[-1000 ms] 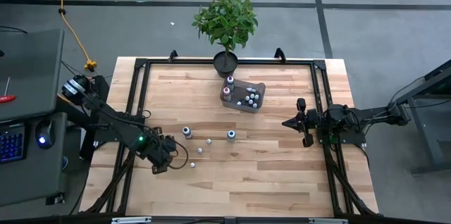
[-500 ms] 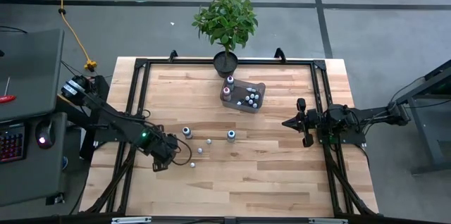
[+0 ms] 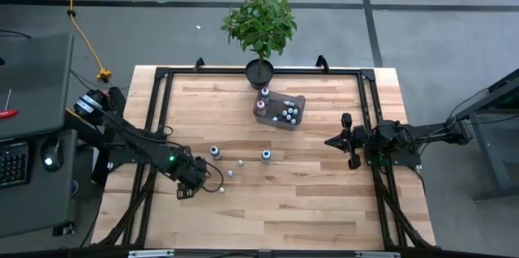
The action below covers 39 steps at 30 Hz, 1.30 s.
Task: Pick & Place food coloring
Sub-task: Put the small red food coloring bottle into the black bin
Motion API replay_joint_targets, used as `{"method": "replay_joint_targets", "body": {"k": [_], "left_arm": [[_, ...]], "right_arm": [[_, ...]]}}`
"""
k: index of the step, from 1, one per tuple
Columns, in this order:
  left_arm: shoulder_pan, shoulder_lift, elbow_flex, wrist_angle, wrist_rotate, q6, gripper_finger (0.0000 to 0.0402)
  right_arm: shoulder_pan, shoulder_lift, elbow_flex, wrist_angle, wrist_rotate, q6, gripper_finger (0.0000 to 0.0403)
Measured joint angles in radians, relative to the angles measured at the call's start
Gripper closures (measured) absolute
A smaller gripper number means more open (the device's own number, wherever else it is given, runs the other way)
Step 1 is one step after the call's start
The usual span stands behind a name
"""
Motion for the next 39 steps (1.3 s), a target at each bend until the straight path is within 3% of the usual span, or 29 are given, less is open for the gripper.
{"method": "replay_joint_targets", "body": {"k": [13,26,39], "left_arm": [[0.0,0.0,0.0,0.003,0.008,0.0,0.0165],[0.0,0.0,0.0,0.003,0.035,0.0,0.0264],[0.0,0.0,0.0,0.01,0.039,0.012,0.0273]], "right_arm": [[0.0,0.0,0.0,0.004,0.001,0.0,0.04],[0.0,0.0,0.0,0.006,0.001,0.0,0.04],[0.0,0.0,0.0,0.007,0.001,0.0,0.04]]}}
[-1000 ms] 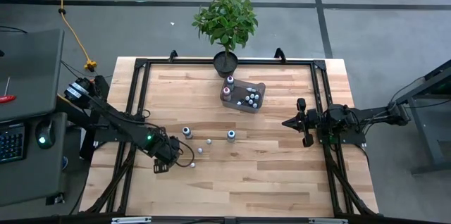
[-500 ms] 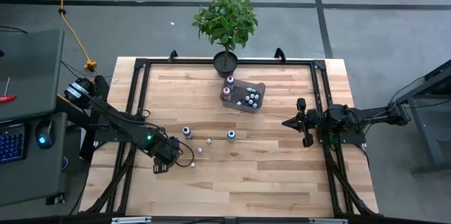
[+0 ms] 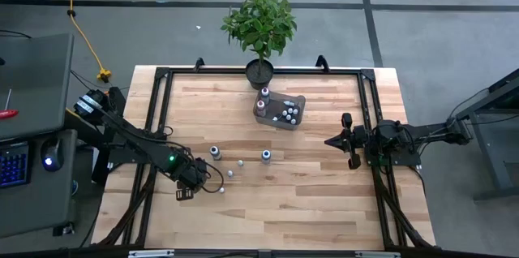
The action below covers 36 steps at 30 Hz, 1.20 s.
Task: Pick & Place food coloring
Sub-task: Put the small red food coloring bottle into the black bin
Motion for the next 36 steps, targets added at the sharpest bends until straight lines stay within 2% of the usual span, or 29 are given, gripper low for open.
{"method": "replay_joint_targets", "body": {"k": [29,36], "left_arm": [[0.0,0.0,0.0,0.0,0.012,0.011,0.0274],[0.0,0.0,0.0,0.0,0.012,0.011,0.0316]], "right_arm": [[0.0,0.0,0.0,0.001,0.0,0.0,0.04],[0.0,0.0,0.0,0.001,0.0,0.0,0.04]]}}
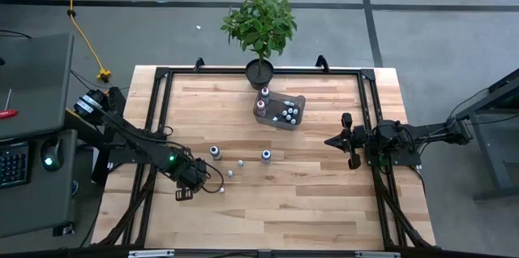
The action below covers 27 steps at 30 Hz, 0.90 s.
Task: Pick & Place food coloring
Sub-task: Put the small red food coloring bottle into the black bin
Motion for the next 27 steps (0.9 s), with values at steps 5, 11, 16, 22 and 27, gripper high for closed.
{"method": "replay_joint_targets", "body": {"k": [5,11,16,22,27], "left_arm": [[0.0,-0.002,0.001,0.002,0.003,0.003,0.0348],[0.0,-0.002,0.001,0.006,0.004,0.004,0.0354],[0.0,-0.002,0.001,0.005,0.003,0.003,0.0354],[0.0,-0.001,0.003,-0.003,0.003,0.0,0.0354],[0.006,-0.004,0.03,-0.054,0.003,-0.001,0.0355]], "right_arm": [[0.0,0.0,0.0,0.0,0.0,0.0,0.04],[0.0,0.0,0.0,0.0,0.0,0.0,0.04],[0.0,0.0,0.0,0.0,0.0,0.0,0.04],[0.0,0.0,0.0,0.0,0.0,0.0,0.04],[0.0,0.0,0.0,0.0,0.0,0.0,0.04]]}}
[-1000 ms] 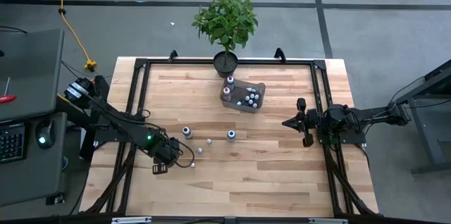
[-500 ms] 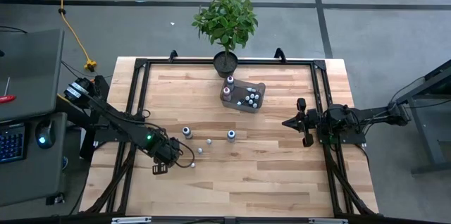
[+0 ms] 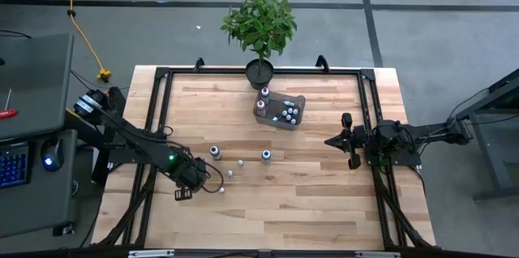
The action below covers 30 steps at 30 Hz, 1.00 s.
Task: Pick & Place food coloring
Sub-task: Put the small red food coloring bottle into the black bin
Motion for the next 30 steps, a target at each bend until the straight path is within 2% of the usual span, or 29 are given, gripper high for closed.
{"method": "replay_joint_targets", "body": {"k": [9,17,24,30], "left_arm": [[0.006,-0.055,0.148,-0.146,-0.052,0.027,0.0355],[0.009,-0.073,0.364,-0.238,-0.21,0.126,0.0355],[0.112,-0.071,0.495,-0.246,-0.232,0.269,0.0355],[0.252,-0.001,0.591,-0.283,-0.184,0.418,0.0355]], "right_arm": [[0.0,0.0,0.0,0.0,0.0,0.0,0.04],[0.0,0.0,0.0,0.003,0.0,0.0,0.04],[0.0,0.001,0.0,0.004,0.0,0.0,0.04],[0.0,0.001,0.0,0.004,0.0,0.0,0.04]]}}
